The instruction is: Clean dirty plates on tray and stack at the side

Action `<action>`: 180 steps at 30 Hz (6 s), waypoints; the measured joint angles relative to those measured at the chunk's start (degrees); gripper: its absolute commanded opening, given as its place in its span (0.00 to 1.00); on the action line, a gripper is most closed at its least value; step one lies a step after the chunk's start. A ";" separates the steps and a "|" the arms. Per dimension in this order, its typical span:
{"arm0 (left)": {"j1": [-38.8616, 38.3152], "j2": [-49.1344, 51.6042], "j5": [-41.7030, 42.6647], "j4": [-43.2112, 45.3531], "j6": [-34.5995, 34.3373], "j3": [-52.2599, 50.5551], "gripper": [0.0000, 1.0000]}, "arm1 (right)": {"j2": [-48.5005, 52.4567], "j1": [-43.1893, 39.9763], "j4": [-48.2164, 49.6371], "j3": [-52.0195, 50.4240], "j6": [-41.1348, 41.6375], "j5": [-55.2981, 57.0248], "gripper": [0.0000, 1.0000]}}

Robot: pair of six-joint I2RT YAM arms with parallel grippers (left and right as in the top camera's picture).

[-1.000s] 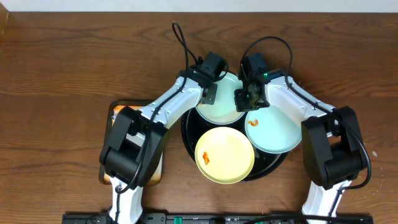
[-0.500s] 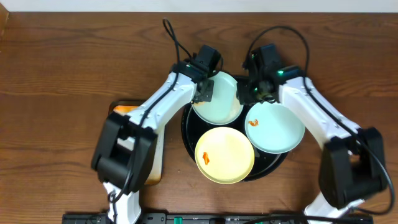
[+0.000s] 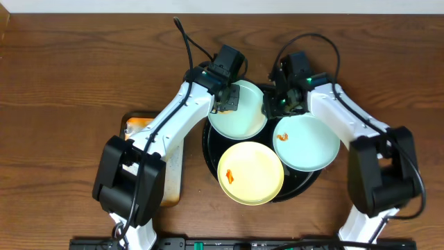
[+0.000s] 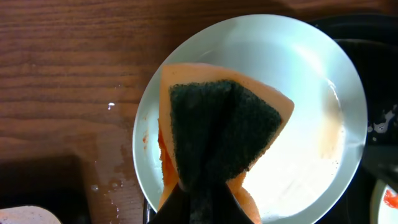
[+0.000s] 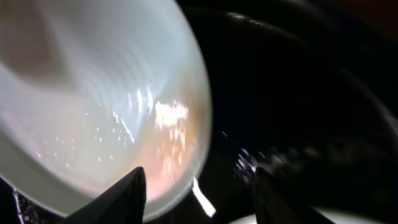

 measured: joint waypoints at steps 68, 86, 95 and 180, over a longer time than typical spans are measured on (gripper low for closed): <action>23.67 -24.74 -3.21 -18.84 -1.86 -21.22 0.07 | -18.34 26.53 3.54 -0.02 -33.62 70.82 0.01; 23.67 -24.74 -3.93 -15.19 -1.86 -24.30 0.07 | -18.34 27.93 -0.72 -0.02 -28.63 68.83 0.01; 23.67 -24.74 6.29 -6.75 -1.25 -26.01 0.07 | -18.34 19.32 -3.30 -0.02 -14.95 53.92 0.01; 4.66 -6.97 19.67 29.64 -22.21 -26.27 0.08 | -13.09 16.15 -12.00 -0.04 -3.87 48.46 0.01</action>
